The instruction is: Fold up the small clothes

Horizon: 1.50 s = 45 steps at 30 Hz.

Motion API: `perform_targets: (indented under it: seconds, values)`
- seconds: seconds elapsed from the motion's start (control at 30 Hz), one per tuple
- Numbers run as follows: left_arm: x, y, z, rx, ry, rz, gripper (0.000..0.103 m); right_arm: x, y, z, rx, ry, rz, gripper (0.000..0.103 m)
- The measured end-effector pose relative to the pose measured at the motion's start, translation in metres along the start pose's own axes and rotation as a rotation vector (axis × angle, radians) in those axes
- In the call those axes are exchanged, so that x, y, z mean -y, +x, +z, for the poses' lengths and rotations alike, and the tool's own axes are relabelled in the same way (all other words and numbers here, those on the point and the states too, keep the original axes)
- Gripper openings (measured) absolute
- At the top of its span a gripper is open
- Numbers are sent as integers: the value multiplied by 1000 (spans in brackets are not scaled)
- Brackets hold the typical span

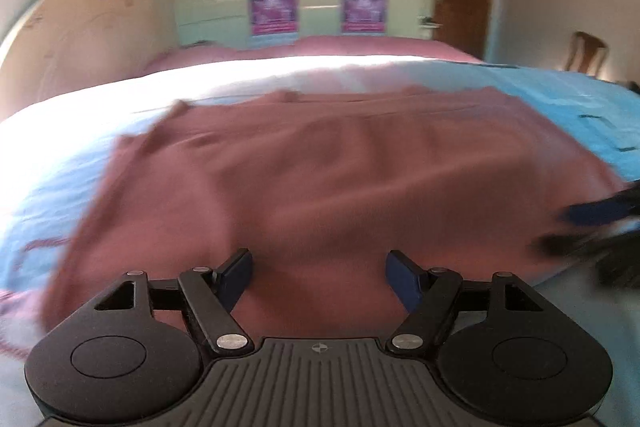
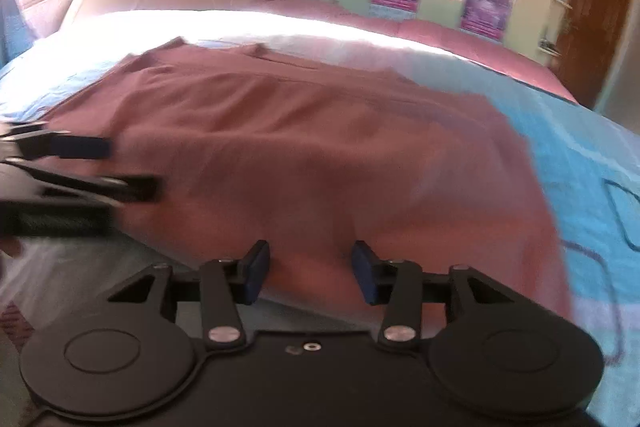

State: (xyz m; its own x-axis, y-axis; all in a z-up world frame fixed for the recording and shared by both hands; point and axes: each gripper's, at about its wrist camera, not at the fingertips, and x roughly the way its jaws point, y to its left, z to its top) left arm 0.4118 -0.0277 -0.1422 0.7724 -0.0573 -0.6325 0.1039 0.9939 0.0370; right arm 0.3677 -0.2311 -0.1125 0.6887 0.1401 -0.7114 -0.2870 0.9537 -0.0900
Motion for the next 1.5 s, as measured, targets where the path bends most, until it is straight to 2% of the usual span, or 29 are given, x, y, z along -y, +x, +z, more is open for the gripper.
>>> perform_targets:
  seconds: [0.2,0.33,0.4,0.53,0.6,0.67,0.73,0.8,0.83,0.9,1.0,1.07,1.4,1.5]
  values:
    - [-60,-17,-23,-12,-27,107,73,67,-16,-22,-47,119,-158,41]
    - [-82,-23,-30,-16,-59,155,73,92,-18,-33,-78,169,-147,38]
    - [-86,-23,-28,-25,-75,147,73,90,-19,-30,-88,163,-148,33]
    - [-83,-22,-25,-47,-41,147,73,89,-24,-26,-58,199,-145,29]
    - [-84,-24,-24,-39,-59,148,73,95,-19,-32,-97,192,-150,29]
    - [-84,-31,-23,-9,-72,149,73,93,-22,-29,-94,181,-152,29]
    - [-86,-26,-23,-41,-90,141,73,90,-34,-28,-52,170,-150,29]
    - [-88,-21,-27,-59,-104,138,73,91,-27,-29,-84,168,-153,28]
    - [-88,-20,-27,-61,-104,140,73,93,-21,-32,-109,170,-151,28]
    - [-86,-19,-26,-64,-102,147,73,92,-23,-31,-101,170,-152,28]
    - [-85,-17,-26,-64,-100,149,73,93,-29,-30,-58,193,-151,28]
    - [-85,-16,-26,-65,-99,150,73,94,-21,-35,-96,188,-145,28]
    - [-81,-13,-27,-71,-96,157,75,91,-20,-33,-103,152,-155,30]
    - [-84,-13,-25,-83,-104,167,83,89,-19,-32,-108,145,-158,30]
